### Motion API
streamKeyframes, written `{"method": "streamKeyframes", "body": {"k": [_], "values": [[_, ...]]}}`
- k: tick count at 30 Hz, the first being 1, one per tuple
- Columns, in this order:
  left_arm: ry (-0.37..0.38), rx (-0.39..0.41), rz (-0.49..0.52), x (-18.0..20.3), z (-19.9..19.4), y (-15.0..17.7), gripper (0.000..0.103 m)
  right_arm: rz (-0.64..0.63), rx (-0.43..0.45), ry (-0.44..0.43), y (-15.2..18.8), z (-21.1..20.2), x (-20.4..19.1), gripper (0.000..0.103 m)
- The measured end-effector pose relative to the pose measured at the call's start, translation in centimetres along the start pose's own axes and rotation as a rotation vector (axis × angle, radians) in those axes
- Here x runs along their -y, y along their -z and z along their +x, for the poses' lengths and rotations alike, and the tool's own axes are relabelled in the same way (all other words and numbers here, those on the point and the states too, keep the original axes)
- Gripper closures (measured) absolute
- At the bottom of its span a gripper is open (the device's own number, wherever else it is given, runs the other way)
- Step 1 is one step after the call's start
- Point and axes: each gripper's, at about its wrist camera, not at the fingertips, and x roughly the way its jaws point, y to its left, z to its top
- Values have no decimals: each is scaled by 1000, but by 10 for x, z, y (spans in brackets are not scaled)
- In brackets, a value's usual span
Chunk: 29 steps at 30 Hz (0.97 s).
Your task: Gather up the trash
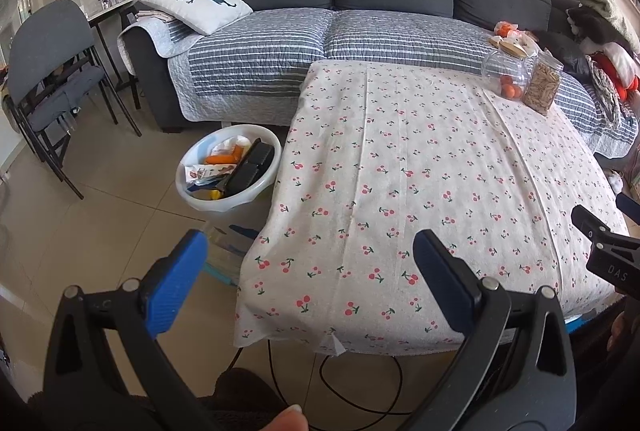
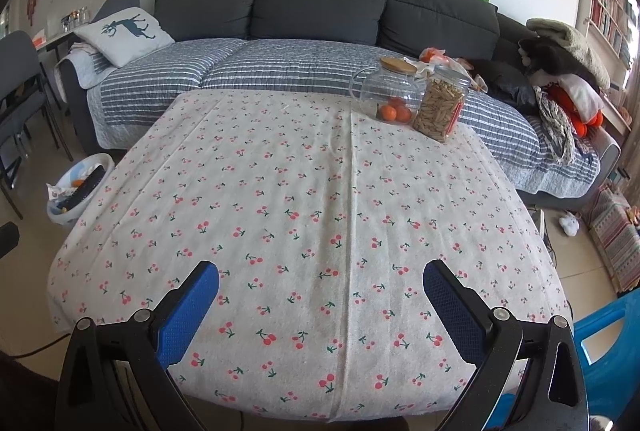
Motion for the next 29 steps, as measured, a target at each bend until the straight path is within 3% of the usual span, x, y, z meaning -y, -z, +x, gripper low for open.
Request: {"method": "streamKeyframes", "body": {"k": [29], "values": [[-6, 10, -3, -6, -1, -3, 1, 9, -3, -12, 0, -1, 0, 0]]}}
